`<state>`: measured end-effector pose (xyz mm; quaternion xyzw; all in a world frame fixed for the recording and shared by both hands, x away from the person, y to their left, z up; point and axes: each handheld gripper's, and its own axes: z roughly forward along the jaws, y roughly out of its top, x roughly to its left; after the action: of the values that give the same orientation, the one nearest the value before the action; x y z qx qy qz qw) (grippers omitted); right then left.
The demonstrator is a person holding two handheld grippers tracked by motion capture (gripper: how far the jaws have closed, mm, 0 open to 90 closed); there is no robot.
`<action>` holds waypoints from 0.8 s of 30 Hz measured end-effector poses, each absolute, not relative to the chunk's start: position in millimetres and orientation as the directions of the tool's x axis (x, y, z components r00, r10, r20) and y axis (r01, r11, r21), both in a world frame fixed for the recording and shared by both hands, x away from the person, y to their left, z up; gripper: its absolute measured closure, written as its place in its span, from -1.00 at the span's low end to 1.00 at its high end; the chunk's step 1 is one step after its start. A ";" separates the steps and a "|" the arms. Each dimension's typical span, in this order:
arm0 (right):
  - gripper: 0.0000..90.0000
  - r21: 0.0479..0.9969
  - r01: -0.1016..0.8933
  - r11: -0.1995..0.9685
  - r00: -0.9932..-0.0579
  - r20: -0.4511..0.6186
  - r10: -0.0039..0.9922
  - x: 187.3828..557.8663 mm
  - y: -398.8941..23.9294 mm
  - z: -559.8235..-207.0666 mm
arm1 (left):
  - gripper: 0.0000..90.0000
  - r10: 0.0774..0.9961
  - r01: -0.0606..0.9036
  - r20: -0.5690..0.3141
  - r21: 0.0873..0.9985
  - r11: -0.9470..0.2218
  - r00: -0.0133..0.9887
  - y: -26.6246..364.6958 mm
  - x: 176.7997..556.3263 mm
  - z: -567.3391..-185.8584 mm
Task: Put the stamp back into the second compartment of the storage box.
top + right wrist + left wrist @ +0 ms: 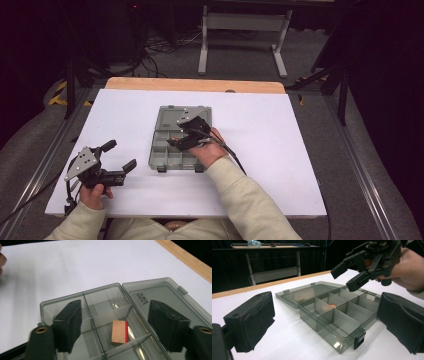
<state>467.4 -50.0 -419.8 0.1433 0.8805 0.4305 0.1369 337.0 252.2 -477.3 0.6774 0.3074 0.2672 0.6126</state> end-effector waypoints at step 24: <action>-0.90 0.842 0.064 0.536 -0.937 -0.134 0.323 430.3 -64.9 -391.5 | -0.95 0.745 0.086 -0.018 0.995 -0.053 0.667 251.8 337.2 -477.2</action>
<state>430.3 -64.9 -391.5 0.1118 0.8654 0.4685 0.1379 337.2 251.8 -477.2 0.6744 0.3082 0.2679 0.6152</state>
